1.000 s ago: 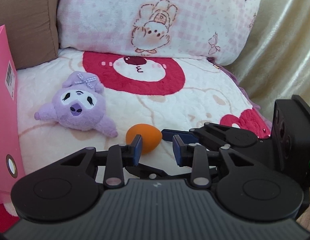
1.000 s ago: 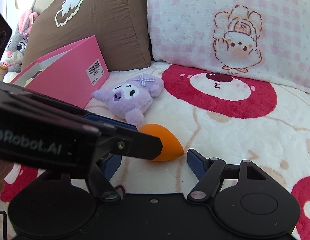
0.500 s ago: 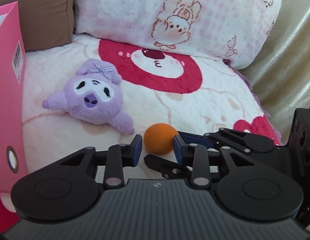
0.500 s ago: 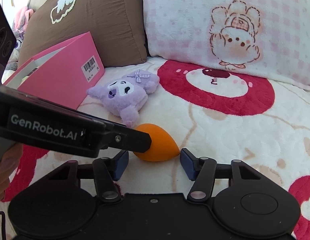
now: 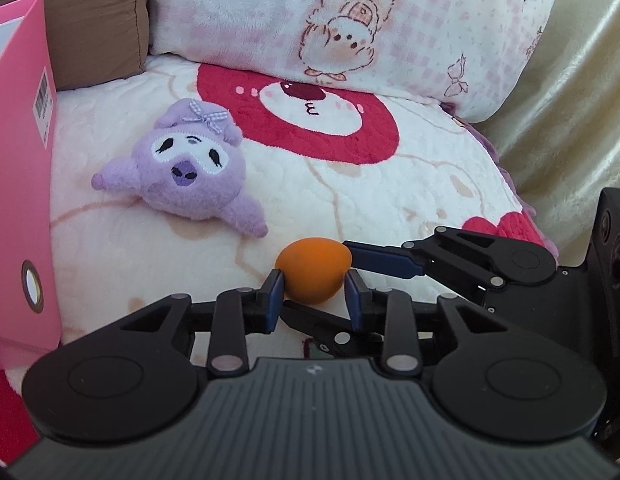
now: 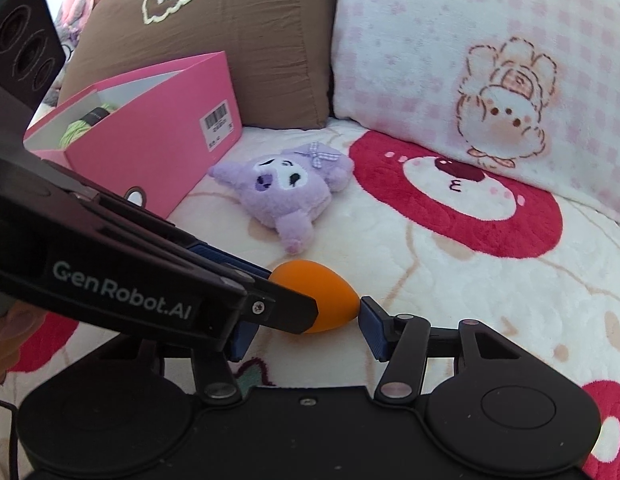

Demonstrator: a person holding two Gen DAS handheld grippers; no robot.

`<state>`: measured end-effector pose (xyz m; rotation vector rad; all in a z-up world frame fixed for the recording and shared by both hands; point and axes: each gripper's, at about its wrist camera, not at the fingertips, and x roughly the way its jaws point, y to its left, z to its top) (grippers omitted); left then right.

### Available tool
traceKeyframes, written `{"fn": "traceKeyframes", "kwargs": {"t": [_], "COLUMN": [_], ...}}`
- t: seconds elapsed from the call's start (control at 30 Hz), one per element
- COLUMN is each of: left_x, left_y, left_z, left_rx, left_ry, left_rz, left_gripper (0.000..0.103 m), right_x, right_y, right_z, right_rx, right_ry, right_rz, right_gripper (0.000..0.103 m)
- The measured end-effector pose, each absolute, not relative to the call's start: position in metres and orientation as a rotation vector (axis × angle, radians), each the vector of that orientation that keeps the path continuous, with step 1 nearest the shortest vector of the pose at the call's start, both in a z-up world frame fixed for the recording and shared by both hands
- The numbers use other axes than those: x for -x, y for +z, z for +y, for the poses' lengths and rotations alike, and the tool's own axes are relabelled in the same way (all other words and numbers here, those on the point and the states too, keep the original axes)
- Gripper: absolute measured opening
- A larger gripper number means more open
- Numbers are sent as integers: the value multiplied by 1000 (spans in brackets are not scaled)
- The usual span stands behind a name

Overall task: Organize objects
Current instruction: 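Close the left gripper on the orange sponge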

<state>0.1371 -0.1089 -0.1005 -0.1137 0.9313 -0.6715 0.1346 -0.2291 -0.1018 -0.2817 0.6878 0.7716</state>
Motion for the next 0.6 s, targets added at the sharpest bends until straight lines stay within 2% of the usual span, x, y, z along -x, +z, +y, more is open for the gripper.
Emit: {"fn": "traceKeyframes", "kwargs": {"t": [0.27, 0.6], "left_x": [-127, -110], "left_y": [-86, -70], "left_z": [-97, -83], "left_rx": [141, 179], "left_ry": [-720, -739], "left_rz": [968, 994], "left_gripper": [33, 35], "right_x": [-131, -115], "right_y": [-96, -77], "right_z": [-231, -230], "right_rx": [255, 248], "right_ry": [816, 841], "right_rz": [814, 796], "right_gripper": [61, 61]}}
